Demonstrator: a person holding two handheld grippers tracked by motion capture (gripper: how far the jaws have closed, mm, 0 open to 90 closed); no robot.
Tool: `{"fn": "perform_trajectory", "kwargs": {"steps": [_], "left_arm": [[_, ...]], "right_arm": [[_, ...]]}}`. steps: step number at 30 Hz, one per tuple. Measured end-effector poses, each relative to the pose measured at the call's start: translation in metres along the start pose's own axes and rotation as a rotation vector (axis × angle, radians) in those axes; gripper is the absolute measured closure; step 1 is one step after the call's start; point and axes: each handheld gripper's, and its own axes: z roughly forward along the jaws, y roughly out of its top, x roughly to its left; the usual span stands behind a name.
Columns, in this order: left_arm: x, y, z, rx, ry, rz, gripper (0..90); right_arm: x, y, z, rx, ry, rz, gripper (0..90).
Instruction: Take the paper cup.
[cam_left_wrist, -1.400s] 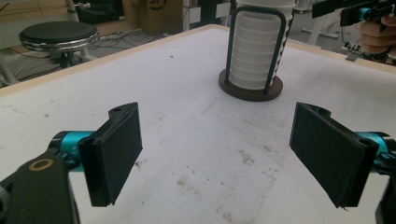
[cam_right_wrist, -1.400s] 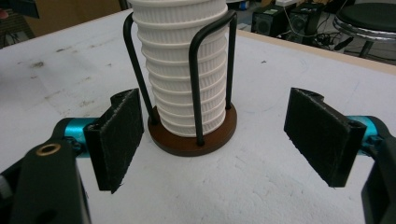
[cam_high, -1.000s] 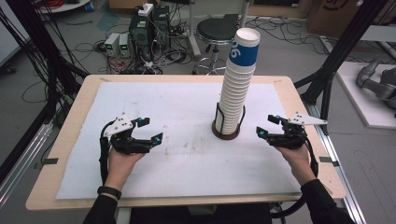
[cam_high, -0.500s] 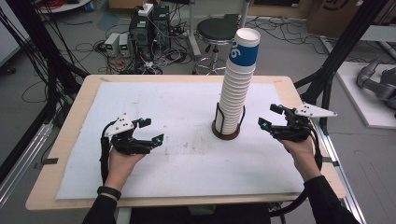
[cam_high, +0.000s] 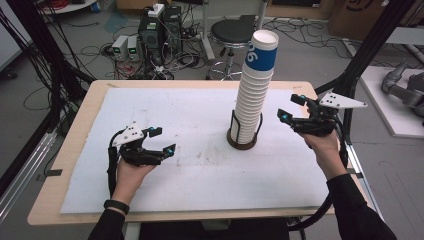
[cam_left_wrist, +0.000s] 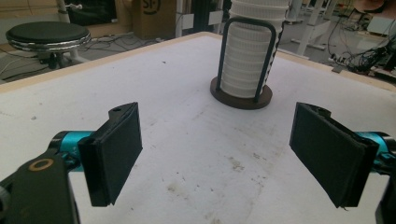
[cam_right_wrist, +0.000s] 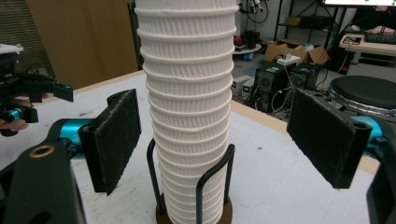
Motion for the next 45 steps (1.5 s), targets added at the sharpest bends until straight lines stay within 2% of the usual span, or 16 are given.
{"fn": "perform_trajectory", "kwargs": {"steps": [15,26,36,43,45], "left_arm": [[0.001,-0.001,0.0,0.01,0.004,-0.002,16.9],[0.002,-0.002,0.001,0.015,-0.002,-0.007,16.8],[0.001,-0.002,0.001,0.023,-0.006,-0.004,16.8],[0.001,-0.002,0.002,0.023,-0.008,-0.009,16.8],[0.001,-0.002,0.002,0.025,-0.008,-0.01,16.8]], "right_arm": [[-0.002,0.015,0.01,-0.004,0.027,-0.005,17.9],[0.002,0.034,0.027,-0.007,0.065,-0.017,17.9],[0.005,0.05,0.038,-0.012,0.059,-0.036,17.7],[0.004,0.057,0.049,0.015,0.063,-0.023,16.5],[0.005,0.059,0.051,0.006,0.06,-0.02,16.5]]}}
